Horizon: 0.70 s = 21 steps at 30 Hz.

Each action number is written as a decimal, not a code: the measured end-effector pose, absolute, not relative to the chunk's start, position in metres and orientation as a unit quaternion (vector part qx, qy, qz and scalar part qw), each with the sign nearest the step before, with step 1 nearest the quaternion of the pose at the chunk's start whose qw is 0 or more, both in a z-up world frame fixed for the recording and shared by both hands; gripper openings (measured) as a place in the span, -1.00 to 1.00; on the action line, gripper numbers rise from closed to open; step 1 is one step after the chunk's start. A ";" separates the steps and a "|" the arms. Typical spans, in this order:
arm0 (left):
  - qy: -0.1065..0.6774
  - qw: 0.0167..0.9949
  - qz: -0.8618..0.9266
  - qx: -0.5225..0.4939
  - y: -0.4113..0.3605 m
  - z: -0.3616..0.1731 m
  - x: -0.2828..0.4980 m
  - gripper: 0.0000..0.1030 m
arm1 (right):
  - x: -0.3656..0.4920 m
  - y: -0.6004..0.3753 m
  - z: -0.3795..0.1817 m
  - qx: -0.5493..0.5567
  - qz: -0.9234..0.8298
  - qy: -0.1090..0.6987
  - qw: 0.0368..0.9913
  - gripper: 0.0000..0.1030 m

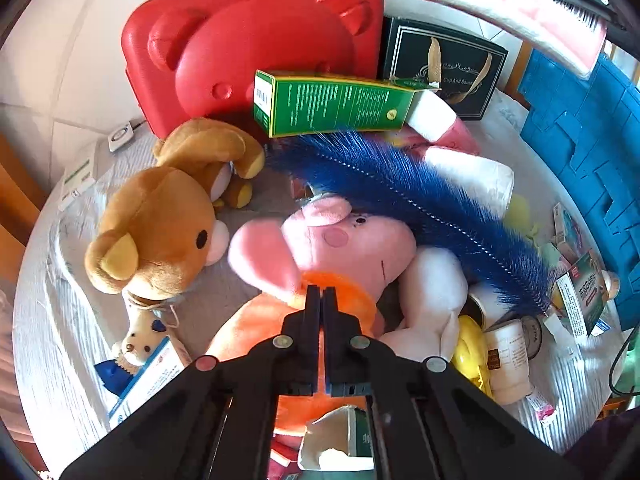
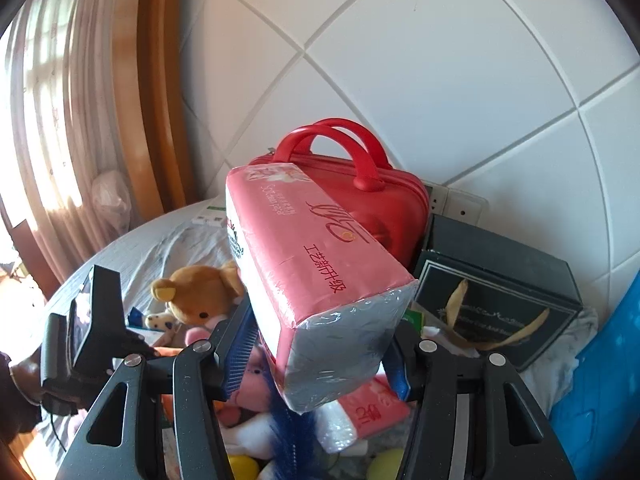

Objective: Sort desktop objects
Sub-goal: 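Grasp the orange-shirted pig plush with the left gripper while the right gripper holds the tissue pack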

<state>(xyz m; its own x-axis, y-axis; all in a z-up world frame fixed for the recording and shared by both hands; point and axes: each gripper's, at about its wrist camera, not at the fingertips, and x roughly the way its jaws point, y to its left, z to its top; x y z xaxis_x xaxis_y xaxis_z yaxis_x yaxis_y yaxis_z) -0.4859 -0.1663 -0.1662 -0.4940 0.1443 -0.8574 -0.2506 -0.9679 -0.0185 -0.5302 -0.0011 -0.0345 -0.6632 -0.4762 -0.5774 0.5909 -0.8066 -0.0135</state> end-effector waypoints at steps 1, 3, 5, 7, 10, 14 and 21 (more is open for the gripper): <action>0.060 0.113 0.860 -0.495 -0.166 -0.168 -0.486 -0.98 | -0.530 -0.001 -0.034 0.285 -0.907 0.099 0.294 0.07; 0.076 0.095 0.855 -0.505 -0.166 -0.175 -0.488 -0.98 | -0.532 -0.001 -0.035 0.288 -0.907 0.095 0.291 0.07; 0.087 0.086 0.856 -0.502 -0.166 -0.180 -0.490 -0.98 | -0.532 0.001 -0.036 0.293 -0.907 0.089 0.290 0.07; 0.082 0.086 0.856 -0.503 -0.167 -0.183 -0.492 -0.97 | -0.532 0.001 -0.038 0.294 -0.906 0.090 0.289 0.08; 0.072 0.089 0.857 -0.503 -0.172 -0.185 -0.501 -0.96 | -0.531 0.001 -0.041 0.297 -0.906 0.093 0.288 0.08; 0.040 0.081 0.858 -0.505 -0.185 -0.186 -0.513 -0.96 | -0.533 0.000 -0.041 0.300 -0.905 0.092 0.288 0.08; 0.003 0.103 0.852 -0.513 -0.187 -0.183 -0.511 -0.96 | -0.531 -0.005 -0.040 0.297 -0.903 0.092 0.296 0.08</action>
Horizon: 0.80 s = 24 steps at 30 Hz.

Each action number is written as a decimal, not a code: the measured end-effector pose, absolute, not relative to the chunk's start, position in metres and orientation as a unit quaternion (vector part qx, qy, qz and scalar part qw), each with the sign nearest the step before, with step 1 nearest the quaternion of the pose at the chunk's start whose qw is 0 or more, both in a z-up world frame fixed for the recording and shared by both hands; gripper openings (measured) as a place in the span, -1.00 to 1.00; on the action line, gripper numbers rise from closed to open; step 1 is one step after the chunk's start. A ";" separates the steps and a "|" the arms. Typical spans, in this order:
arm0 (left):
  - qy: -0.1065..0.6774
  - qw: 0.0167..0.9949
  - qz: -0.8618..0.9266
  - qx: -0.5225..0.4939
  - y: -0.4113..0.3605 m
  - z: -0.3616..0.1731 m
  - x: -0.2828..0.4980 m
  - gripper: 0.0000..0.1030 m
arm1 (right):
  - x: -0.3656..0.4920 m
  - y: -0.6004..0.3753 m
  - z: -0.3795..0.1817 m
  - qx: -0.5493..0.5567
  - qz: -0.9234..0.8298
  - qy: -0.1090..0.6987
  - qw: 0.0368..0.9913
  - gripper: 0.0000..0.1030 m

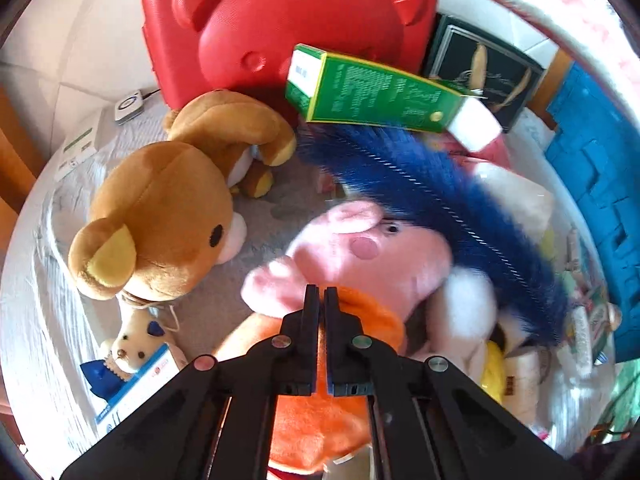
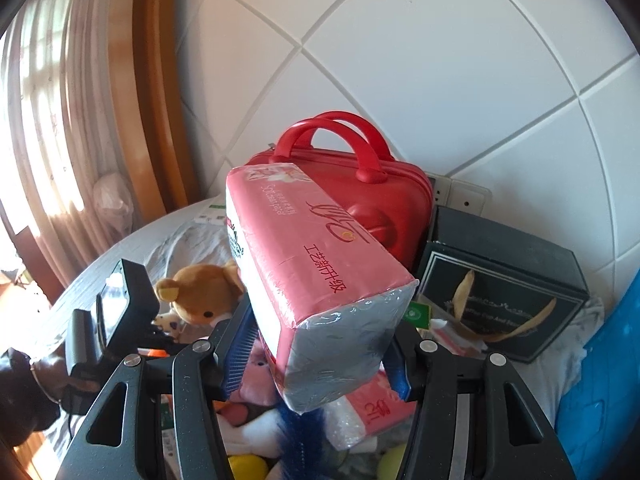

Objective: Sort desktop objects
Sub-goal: 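Grasp the orange-shirted pig plush with the left gripper while the right gripper holds the tissue pack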

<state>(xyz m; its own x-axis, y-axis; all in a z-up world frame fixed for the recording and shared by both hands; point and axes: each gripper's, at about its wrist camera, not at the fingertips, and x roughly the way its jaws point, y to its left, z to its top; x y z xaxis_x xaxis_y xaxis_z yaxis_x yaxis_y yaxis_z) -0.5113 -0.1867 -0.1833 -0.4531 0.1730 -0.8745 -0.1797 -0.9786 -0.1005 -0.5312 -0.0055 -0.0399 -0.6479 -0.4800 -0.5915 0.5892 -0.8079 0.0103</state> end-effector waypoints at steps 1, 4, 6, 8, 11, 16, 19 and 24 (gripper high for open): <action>0.010 0.111 0.852 -0.512 -0.184 -0.180 -0.509 -0.96 | -0.530 -0.005 -0.040 0.297 -0.903 0.093 0.297 0.08; 0.035 0.143 0.844 -0.515 -0.175 -0.174 -0.505 -0.96 | -0.531 -0.005 -0.040 0.298 -0.902 0.091 0.299 0.08; 0.058 0.144 0.838 -0.524 -0.170 -0.178 -0.507 -0.95 | -0.532 -0.005 -0.040 0.300 -0.901 0.085 0.301 0.08; 0.078 0.139 0.831 -0.532 -0.164 -0.183 -0.509 -0.96 | -0.532 -0.006 -0.040 0.301 -0.900 0.083 0.304 0.09; 0.071 0.150 0.835 -0.525 -0.161 -0.181 -0.508 -0.82 | -0.528 -0.008 -0.038 0.298 -0.900 0.091 0.305 0.09; 0.031 0.212 0.820 -0.530 -0.159 -0.184 -0.506 1.00 | -0.530 -0.004 -0.036 0.300 -0.901 0.086 0.302 0.09; 0.048 0.198 0.827 -0.524 -0.152 -0.182 -0.501 0.99 | -0.530 -0.003 -0.034 0.299 -0.901 0.084 0.302 0.09; 0.082 0.163 0.835 -0.520 -0.164 -0.178 -0.506 1.00 | -0.528 -0.004 -0.031 0.298 -0.900 0.086 0.305 0.10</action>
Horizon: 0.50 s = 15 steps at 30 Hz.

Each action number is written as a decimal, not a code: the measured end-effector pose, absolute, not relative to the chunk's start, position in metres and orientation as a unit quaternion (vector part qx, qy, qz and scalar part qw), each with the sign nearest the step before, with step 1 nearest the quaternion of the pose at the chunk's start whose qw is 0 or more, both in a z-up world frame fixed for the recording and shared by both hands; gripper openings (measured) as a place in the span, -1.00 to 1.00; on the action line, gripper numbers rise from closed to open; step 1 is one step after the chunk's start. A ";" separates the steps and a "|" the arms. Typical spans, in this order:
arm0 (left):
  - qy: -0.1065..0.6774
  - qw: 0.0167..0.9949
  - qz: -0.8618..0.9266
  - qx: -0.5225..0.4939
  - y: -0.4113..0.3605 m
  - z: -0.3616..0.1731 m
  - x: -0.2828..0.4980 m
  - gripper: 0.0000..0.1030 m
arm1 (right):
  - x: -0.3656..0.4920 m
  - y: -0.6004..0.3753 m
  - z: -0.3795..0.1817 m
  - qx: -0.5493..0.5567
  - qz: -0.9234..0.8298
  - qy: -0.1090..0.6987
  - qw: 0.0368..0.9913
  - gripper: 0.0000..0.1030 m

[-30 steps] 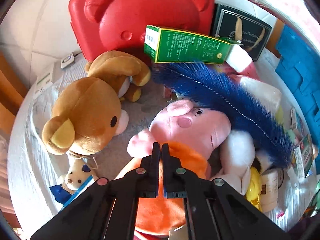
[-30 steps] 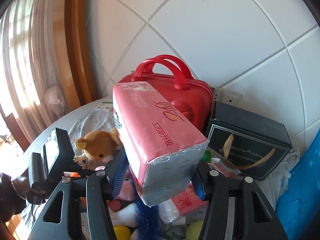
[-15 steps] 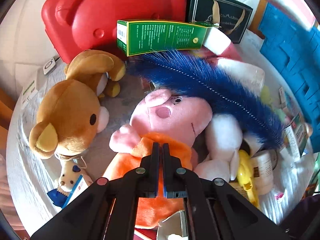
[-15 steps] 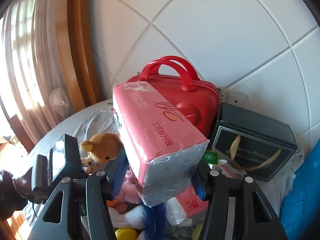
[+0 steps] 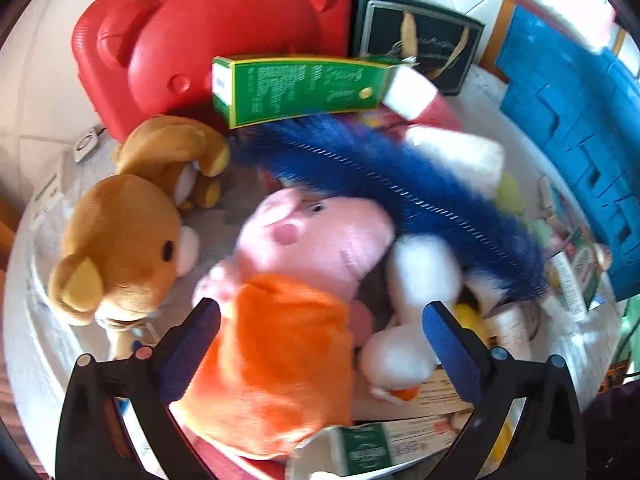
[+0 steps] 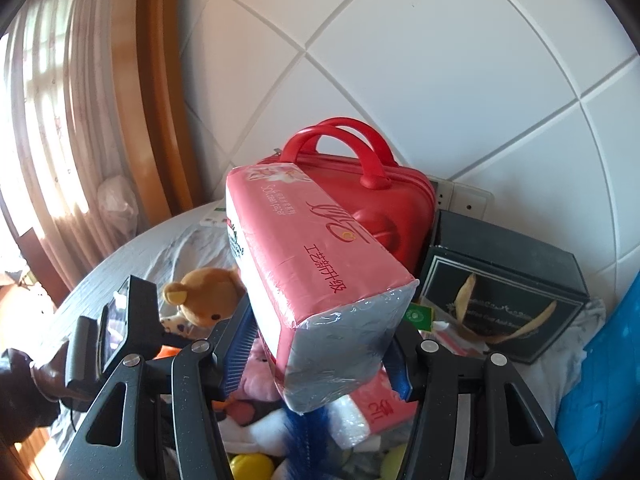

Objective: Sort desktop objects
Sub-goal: 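Grasp the orange-shirted pig plush with the left gripper while the right gripper holds the tissue pack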

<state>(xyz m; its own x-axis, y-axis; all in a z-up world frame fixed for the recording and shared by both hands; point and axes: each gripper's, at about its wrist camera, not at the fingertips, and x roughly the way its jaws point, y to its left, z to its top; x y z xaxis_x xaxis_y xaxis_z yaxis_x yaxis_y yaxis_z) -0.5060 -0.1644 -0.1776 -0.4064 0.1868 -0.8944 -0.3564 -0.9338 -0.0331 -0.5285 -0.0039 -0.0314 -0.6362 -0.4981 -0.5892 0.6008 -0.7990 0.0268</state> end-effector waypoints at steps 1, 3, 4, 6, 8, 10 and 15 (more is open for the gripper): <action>0.092 0.159 0.828 -0.529 -0.167 -0.184 -0.510 0.99 | -0.529 -0.004 -0.031 0.299 -0.900 0.085 0.306 0.10; 0.090 0.160 0.811 -0.556 -0.174 -0.201 -0.517 0.99 | -0.529 -0.004 -0.030 0.298 -0.900 0.082 0.307 0.10; 0.085 0.159 0.806 -0.563 -0.175 -0.206 -0.520 0.99 | -0.529 -0.005 -0.030 0.297 -0.900 0.081 0.308 0.10; 0.081 0.146 0.814 -0.556 -0.179 -0.208 -0.523 0.99 | -0.527 -0.005 -0.029 0.293 -0.902 0.084 0.307 0.10; 0.069 0.129 0.817 -0.558 -0.184 -0.210 -0.527 0.90 | -0.527 -0.005 -0.029 0.292 -0.902 0.087 0.306 0.11; 0.063 0.139 0.816 -0.558 -0.185 -0.211 -0.529 0.76 | -0.528 -0.004 -0.029 0.293 -0.902 0.086 0.305 0.11; 0.129 0.137 0.800 -0.569 -0.167 -0.220 -0.528 0.72 | -0.531 -0.003 -0.031 0.301 -0.900 0.074 0.308 0.11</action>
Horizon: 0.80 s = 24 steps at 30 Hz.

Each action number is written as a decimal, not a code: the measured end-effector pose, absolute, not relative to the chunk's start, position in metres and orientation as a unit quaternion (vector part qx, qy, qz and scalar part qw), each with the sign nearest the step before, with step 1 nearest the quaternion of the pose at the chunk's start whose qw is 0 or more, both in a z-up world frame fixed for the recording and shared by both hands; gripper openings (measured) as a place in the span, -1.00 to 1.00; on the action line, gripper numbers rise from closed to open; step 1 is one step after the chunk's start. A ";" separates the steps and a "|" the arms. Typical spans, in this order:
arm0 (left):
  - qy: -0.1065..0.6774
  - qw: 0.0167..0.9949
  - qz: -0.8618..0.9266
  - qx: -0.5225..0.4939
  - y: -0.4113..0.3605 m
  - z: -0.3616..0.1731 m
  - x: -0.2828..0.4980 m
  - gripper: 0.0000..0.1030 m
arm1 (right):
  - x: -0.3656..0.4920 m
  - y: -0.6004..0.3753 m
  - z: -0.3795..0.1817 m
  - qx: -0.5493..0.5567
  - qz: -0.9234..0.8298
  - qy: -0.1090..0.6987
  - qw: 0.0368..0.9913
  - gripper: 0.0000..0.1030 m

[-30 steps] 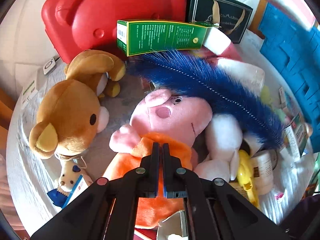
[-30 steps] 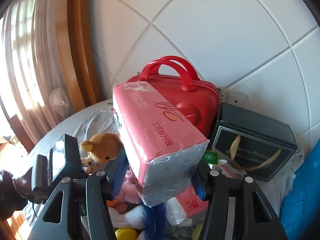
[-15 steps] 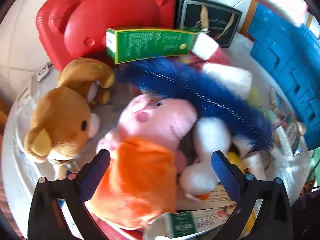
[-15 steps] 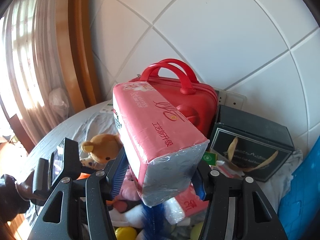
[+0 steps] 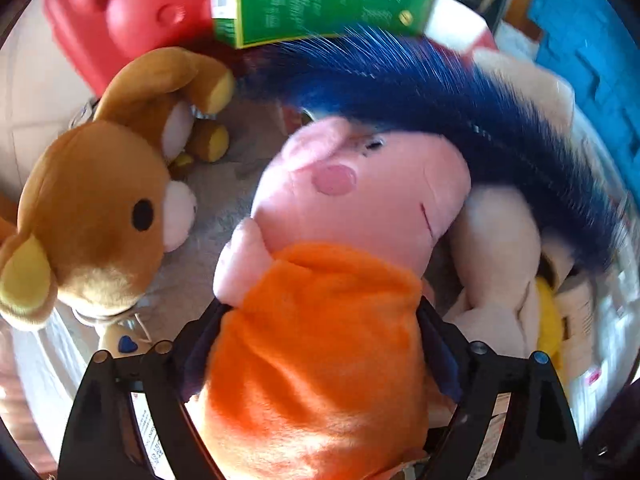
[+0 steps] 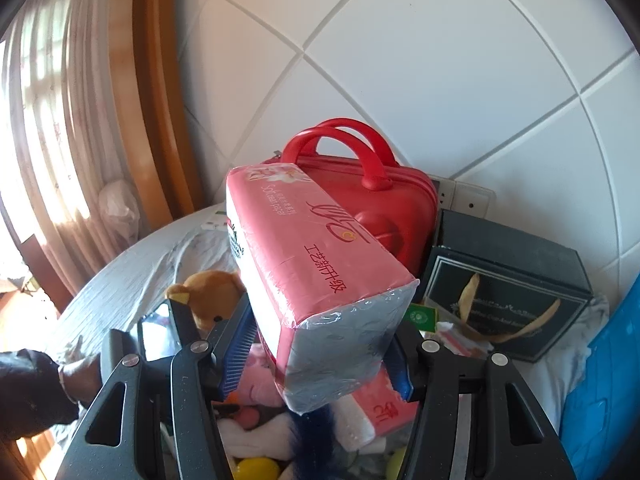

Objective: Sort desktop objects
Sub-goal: 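Grasp the orange-shirted pig plush with the left gripper while the right gripper holds the tissue pack, then carry the pig plush and pink tissue pack to the crate and release both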

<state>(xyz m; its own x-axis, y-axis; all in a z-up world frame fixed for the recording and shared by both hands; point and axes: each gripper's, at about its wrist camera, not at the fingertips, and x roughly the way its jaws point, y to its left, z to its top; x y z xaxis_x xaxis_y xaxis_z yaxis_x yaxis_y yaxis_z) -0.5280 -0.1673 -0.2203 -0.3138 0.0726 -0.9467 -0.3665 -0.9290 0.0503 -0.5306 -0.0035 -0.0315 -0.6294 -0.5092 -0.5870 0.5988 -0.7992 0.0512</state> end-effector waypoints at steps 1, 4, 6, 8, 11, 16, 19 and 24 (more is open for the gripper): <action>0.130 0.137 0.798 -0.572 -0.167 -0.222 -0.530 0.72 | -0.529 -0.004 -0.031 0.300 -0.899 0.074 0.309 0.11; 0.121 0.137 0.801 -0.569 -0.170 -0.221 -0.532 0.54 | -0.524 -0.006 -0.027 0.293 -0.900 0.076 0.313 0.11; 0.125 0.135 0.805 -0.564 -0.169 -0.216 -0.527 0.43 | -0.518 -0.006 -0.022 0.286 -0.902 0.079 0.314 0.11; 0.106 0.135 0.811 -0.560 -0.171 -0.211 -0.522 0.37 | -0.514 -0.004 -0.017 0.279 -0.905 0.080 0.312 0.11; 0.088 0.131 0.821 -0.549 -0.174 -0.204 -0.515 0.36 | -0.507 0.000 -0.010 0.271 -0.908 0.082 0.308 0.11; 0.071 0.112 0.846 -0.516 -0.180 -0.182 -0.499 0.36 | -0.492 0.006 -0.002 0.256 -0.916 0.091 0.297 0.11; 0.056 0.102 0.865 -0.488 -0.181 -0.156 -0.488 0.35 | -0.480 0.011 0.002 0.247 -0.920 0.095 0.289 0.11; 0.056 0.085 0.891 -0.442 -0.160 -0.117 -0.483 0.34 | -0.459 0.028 0.017 0.228 -0.931 0.087 0.270 0.11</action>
<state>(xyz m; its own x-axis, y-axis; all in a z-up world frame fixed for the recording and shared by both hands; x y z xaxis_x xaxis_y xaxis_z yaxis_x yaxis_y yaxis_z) -0.4826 -0.1602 -0.1168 -0.5954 0.1021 -0.7969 -0.2004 -0.9794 0.0243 -0.4587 0.0281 0.0165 -0.7494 -0.4638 -0.4725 0.5435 -0.8385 -0.0388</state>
